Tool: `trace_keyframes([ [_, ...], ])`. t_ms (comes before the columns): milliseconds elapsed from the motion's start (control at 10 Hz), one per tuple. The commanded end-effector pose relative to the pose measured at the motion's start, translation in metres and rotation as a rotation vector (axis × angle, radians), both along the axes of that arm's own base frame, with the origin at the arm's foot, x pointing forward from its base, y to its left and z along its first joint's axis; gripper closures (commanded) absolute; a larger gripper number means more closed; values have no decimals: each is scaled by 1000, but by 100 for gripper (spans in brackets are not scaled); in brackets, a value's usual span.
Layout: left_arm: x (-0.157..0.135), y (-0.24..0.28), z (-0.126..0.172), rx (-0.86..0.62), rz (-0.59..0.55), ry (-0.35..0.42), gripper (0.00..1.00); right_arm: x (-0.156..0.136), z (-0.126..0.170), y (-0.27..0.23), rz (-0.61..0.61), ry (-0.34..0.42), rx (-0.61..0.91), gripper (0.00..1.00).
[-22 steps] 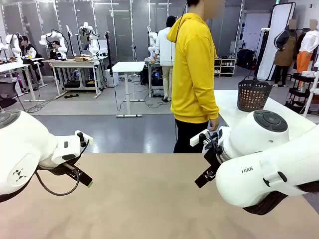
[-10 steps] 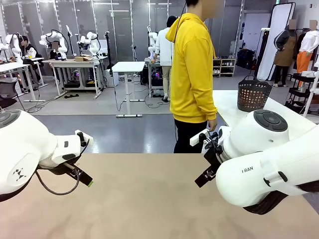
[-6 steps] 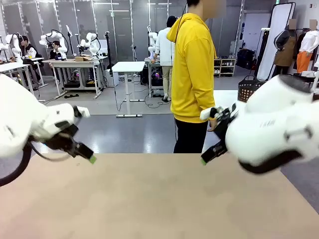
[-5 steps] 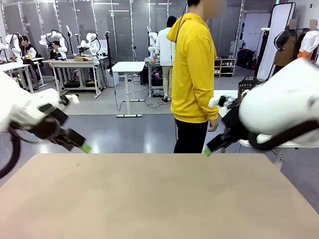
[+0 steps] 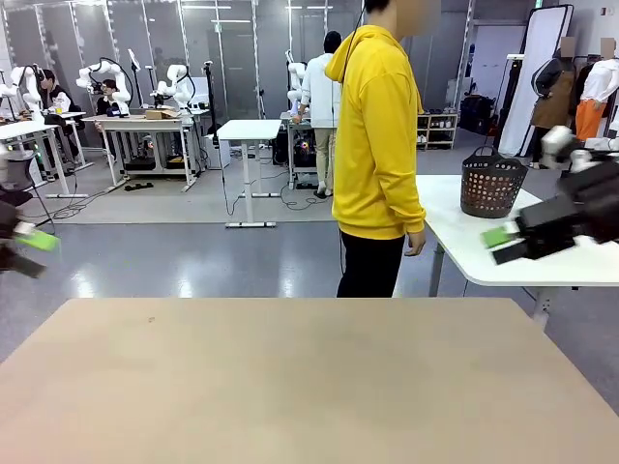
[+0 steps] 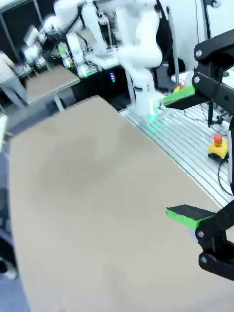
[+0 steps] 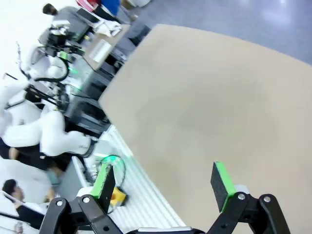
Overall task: Fold the towel.
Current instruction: Grab the top end of the 100 cm Hotel Towel extended by the human.
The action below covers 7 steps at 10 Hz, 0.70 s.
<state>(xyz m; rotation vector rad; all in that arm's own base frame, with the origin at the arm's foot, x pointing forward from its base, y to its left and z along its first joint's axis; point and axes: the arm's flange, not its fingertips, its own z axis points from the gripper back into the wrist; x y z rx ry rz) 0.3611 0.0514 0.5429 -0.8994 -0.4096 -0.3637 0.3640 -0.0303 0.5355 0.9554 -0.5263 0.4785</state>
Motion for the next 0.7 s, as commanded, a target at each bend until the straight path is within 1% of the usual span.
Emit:
trace_keyframes([
  [0,-20,70,-7,-203,43,-45,0,-21,-19,-59,-33,84,161,0],
  [100,-37,99,-17,-266,61,-47,0,-34,-27,-88,-88,123,231,0],
  [200,-53,130,-31,-321,119,-45,0,-53,-38,-118,-121,146,286,0],
  [300,-66,150,-39,-363,158,-50,0,-67,-47,-140,-175,151,316,0],
  [400,-81,174,-46,-409,241,-64,0,-85,-56,-165,-250,134,354,0],
  [500,-94,191,-49,-433,291,-86,0,-100,-60,-181,-287,117,381,0],
  [600,-104,202,-52,-430,327,-74,0,-111,-64,-191,-317,112,395,0],
])
